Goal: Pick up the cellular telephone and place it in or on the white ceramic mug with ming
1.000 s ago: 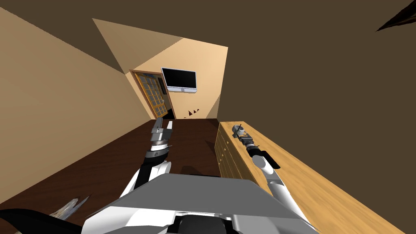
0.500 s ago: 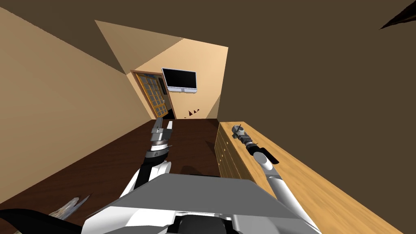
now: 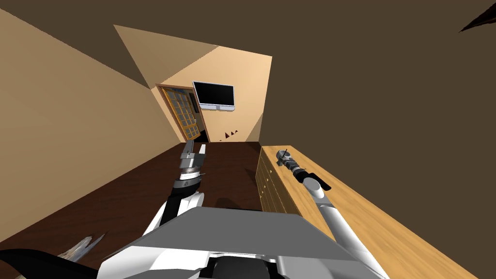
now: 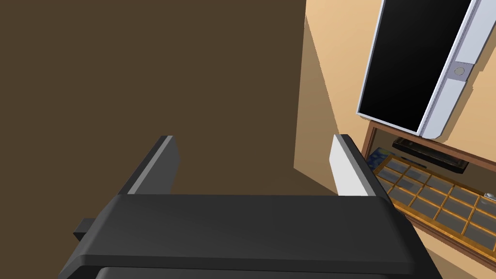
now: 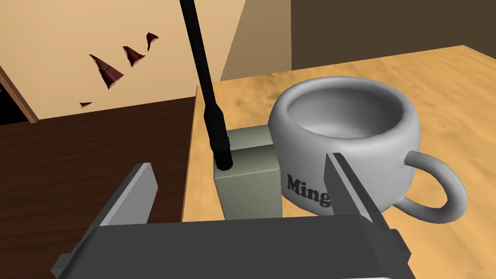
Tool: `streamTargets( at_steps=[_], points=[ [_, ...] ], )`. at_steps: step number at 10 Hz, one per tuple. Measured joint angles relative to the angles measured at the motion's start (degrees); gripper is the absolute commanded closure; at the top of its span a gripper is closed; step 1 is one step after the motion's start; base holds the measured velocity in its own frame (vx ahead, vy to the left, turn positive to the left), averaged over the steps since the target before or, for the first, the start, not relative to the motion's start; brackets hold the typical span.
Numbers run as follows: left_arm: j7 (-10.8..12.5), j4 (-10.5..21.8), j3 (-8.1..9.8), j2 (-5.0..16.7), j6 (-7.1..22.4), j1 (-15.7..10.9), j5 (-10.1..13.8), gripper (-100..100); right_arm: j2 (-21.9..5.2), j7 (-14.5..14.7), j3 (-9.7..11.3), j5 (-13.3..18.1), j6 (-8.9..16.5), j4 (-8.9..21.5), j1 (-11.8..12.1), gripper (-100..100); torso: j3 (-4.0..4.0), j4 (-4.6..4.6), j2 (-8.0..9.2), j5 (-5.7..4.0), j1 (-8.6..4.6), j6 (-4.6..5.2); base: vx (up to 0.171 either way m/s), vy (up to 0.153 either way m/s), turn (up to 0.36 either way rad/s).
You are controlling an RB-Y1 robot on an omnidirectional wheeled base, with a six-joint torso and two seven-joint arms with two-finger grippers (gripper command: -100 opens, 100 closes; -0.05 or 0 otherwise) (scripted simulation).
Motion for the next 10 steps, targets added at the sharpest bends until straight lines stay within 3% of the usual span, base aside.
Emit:
streamTargets(
  at_steps=[4, 5, 6, 7, 10],
  points=[
    [0.0, 0.0, 0.0, 0.0, 0.0, 0.0, 0.0, 0, -1.66, -0.98, -0.39, -3.55, 4.05, 1.8, -2.41, -100, 0.0, 0.0, 0.01, 0.01, 0.03, 0.0, 0.029, -0.013, -0.003],
    [0.0, 0.0, 0.0, 0.0, 0.0, 0.0, 0.0, 0, -1.71, -1.05, -0.39, -3.62, 4.26, 1.85, -2.48, 0, 0.03, 0.01, 0.06, 0.01, 0.06, 0.01, 0.0, 0.0, 0.0],
    [0.0, 0.0, 0.0, 0.0, 0.0, 0.0, 0.0, 0, -1.7, -1.04, -0.39, -3.61, 4.24, 1.85, -2.48, -100, 0.06, 0.02, 0.12, 0.01, 0.08, 0.01, 0.0, 0.0, 0.0],
    [0.0, 0.0, 0.0, 0.0, 0.0, 0.0, 0.0, 0, -1.7, -1.04, -0.39, -3.61, 4.24, 1.85, -2.48, 100, 0.08, 0.03, 0.14, 0.02, 0.09, 0.01, 0.0, 0.0, 0.0],
    [0.0, 0.0, 0.0, 0.0, 0.0, -0.01, 0.0, 0, -1.77, -0.92, -0.4, -3.55, 4.21, 1.78, -2.53, 100, 0.05, -0.01, 0.12, -0.06, 0.01, 0.02, 0.0, 0.0, 0.0]
  ],
)
